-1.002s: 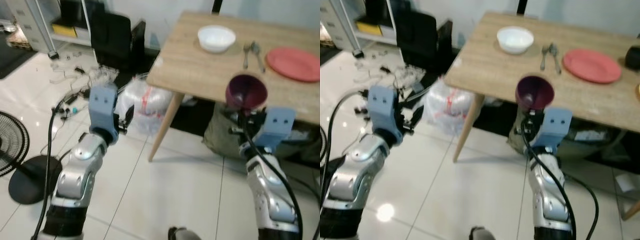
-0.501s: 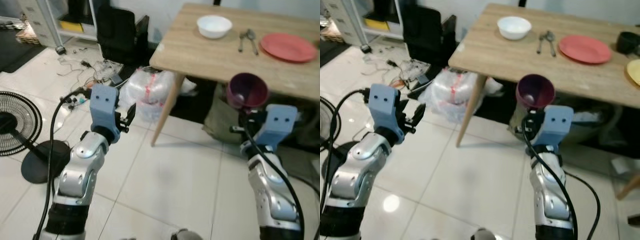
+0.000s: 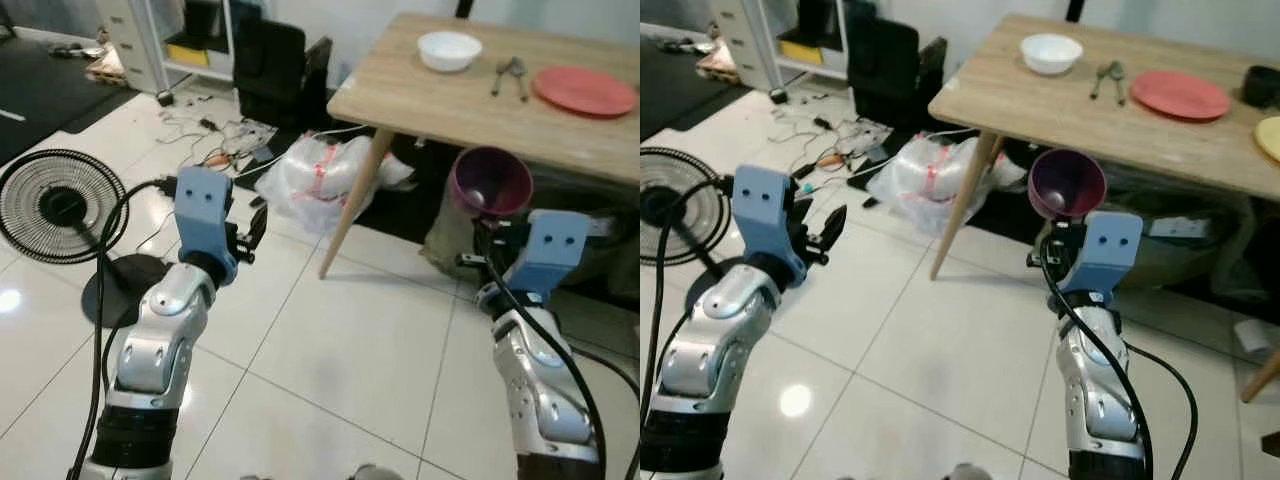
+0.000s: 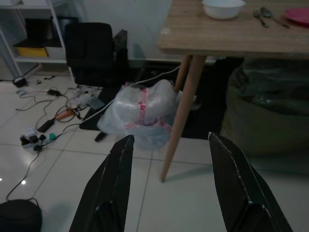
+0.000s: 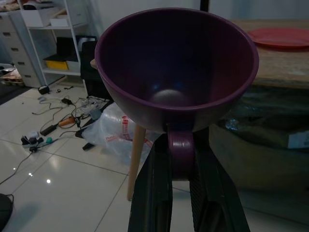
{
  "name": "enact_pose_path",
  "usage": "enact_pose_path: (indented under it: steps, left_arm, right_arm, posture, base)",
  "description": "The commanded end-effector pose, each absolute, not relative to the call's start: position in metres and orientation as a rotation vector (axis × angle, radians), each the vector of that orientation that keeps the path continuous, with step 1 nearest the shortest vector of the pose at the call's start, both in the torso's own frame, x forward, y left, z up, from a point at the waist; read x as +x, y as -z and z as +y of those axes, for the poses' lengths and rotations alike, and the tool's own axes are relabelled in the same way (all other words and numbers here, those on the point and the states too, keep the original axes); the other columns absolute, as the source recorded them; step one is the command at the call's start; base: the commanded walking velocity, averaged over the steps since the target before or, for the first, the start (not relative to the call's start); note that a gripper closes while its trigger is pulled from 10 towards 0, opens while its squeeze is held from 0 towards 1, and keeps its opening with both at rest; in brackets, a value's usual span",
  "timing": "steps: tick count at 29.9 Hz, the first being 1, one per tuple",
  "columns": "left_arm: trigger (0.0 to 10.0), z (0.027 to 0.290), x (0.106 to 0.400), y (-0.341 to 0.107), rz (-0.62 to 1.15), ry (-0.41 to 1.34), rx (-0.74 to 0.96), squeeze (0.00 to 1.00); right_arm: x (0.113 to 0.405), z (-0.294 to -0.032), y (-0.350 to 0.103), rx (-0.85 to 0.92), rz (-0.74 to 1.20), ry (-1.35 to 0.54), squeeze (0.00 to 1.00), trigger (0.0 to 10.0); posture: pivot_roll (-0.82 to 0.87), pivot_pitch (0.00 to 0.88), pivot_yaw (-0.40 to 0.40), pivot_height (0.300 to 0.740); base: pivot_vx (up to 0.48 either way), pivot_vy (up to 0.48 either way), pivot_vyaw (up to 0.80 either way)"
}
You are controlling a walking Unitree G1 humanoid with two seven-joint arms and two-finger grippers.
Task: Setting the table
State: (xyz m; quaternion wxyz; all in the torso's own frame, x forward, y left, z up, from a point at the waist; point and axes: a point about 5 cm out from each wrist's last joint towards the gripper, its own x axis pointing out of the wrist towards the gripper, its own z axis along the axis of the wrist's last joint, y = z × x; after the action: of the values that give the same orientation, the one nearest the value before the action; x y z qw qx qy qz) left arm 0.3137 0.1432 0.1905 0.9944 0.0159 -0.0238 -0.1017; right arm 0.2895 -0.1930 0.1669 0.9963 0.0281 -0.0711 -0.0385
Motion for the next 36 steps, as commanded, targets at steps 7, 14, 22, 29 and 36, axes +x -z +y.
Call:
enact_pose_path:
  steps: [7,14,22,29,36]
  left_arm:
    - [10.0,0.147,0.316,-0.185,-0.011,0.180,0.030,0.00]
    - [10.0,0.146,0.316,-0.185,-0.009,0.179,0.031,0.00]
    - [10.0,0.146,0.315,-0.185,-0.007,0.184,0.034,0.00]
    - [10.0,0.142,0.316,-0.191,-0.031,0.209,0.062,0.00]
    - [10.0,0.150,0.315,-0.202,-0.067,0.213,0.097,0.00]
  right_arm:
    - [0.289,-0.190,-0.168,0.079,-0.147,0.071,0.00,10.0]
    - [0.289,-0.191,-0.168,0.080,-0.146,0.075,0.00,10.0]
    - [0.287,-0.191,-0.168,0.081,-0.144,0.078,0.00,10.0]
    - [0.286,-0.191,-0.175,0.080,-0.169,0.077,0.00,10.0]
    - [0.284,-0.181,-0.179,0.089,-0.183,0.048,0.00,10.0]
  posture:
    - [-0.17,0.020,0.089,0.740]
    - [-0.17,0.024,0.090,0.740]
    - [-0.17,0.036,0.094,0.740]
    - [-0.20,0.080,0.101,0.740]
    - [-0.22,0.132,0.133,0.740]
  base:
    - [0.000,0.000,-0.34]
    - [0.000,0.000,-0.79]
    - [0.000,0.000,-0.79]
    - [0.000,0.000,-0.79]
    - [0.000,0.000,-0.79]
